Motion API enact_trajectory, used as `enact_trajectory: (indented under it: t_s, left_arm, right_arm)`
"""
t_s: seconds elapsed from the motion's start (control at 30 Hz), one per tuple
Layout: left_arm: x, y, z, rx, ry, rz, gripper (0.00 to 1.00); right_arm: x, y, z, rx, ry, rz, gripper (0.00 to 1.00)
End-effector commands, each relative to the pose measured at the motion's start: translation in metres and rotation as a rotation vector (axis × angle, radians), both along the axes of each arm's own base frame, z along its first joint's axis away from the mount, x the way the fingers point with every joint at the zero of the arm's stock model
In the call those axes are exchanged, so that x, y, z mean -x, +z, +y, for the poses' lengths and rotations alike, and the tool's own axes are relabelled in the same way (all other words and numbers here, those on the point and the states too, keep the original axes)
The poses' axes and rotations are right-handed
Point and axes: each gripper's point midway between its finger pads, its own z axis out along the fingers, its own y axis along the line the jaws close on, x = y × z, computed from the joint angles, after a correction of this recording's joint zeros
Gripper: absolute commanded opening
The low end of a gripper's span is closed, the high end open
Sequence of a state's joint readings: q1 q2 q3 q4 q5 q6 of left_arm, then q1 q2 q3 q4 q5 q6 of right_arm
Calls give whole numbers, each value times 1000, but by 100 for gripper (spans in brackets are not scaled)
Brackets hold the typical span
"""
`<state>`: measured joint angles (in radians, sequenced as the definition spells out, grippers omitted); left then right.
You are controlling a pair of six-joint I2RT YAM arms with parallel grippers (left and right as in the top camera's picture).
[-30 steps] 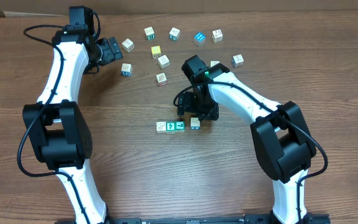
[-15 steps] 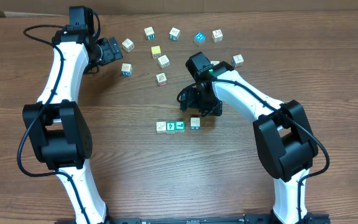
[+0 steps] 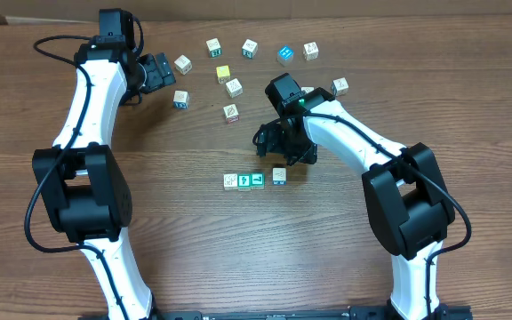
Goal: Form a circle
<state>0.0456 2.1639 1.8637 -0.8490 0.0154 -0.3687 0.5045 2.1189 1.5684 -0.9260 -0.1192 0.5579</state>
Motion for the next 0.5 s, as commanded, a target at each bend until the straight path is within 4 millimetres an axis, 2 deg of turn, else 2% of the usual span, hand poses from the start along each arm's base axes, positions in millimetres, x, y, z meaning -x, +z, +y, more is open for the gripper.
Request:
enact_trajectory:
  t_s: [0.0, 0.47]
  left_arm:
    - [-3, 7, -4, 11, 10, -18, 100]
    - [-3, 7, -4, 11, 10, -19, 100]
  right_arm:
    - [-3, -3, -6, 28, -13, -15, 88]
    - [-7, -3, -9, 46, -30, -32, 88]
